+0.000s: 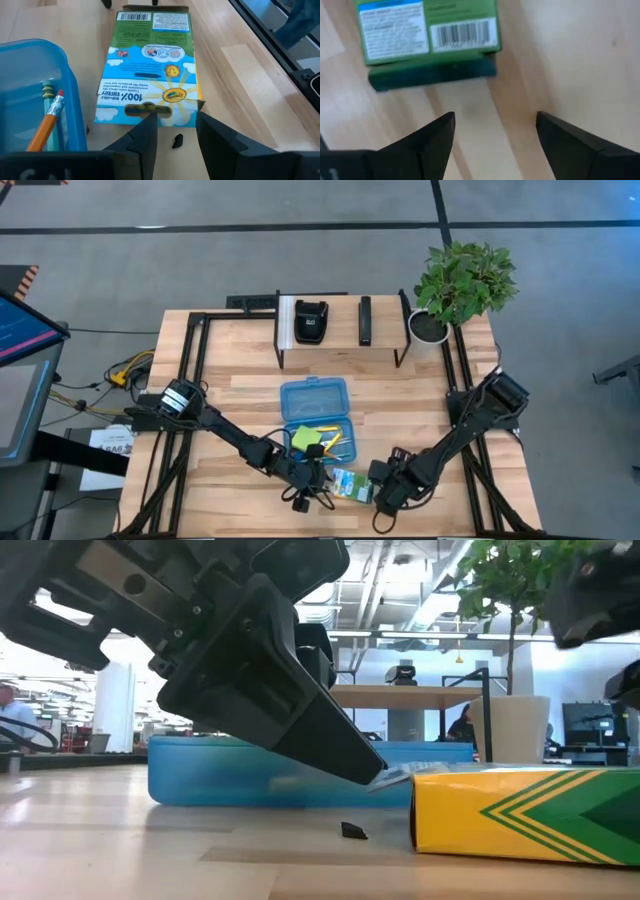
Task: Pack school essentials
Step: Put the crayon box into the supply box
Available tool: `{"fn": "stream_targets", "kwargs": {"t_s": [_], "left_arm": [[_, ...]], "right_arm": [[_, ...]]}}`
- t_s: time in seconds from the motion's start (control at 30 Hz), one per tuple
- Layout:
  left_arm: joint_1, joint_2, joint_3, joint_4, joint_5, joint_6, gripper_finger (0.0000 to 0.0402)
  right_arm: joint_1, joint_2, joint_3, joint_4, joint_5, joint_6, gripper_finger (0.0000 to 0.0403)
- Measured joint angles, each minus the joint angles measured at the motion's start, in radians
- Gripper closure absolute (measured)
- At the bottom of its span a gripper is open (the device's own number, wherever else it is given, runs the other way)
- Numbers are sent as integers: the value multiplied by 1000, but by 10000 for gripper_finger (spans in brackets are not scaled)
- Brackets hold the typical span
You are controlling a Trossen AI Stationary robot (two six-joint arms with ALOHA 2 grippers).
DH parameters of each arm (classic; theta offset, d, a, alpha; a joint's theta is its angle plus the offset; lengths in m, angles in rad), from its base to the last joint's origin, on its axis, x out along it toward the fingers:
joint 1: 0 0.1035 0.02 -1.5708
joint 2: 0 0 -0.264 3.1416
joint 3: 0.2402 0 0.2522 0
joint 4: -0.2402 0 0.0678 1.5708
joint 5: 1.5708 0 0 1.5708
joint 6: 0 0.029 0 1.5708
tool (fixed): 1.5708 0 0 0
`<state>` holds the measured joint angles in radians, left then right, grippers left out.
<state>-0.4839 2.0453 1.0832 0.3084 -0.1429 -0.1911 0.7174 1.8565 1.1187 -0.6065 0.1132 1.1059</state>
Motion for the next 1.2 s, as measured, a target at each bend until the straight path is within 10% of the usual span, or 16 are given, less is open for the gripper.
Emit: {"fn": "stream_targets", "kwargs": {"t_s": [1.2], "left_arm": [[0, 3, 19, -123, 34, -46, 278]], "right_arm": [[-82, 15, 96, -140, -6, -108, 101]]}}
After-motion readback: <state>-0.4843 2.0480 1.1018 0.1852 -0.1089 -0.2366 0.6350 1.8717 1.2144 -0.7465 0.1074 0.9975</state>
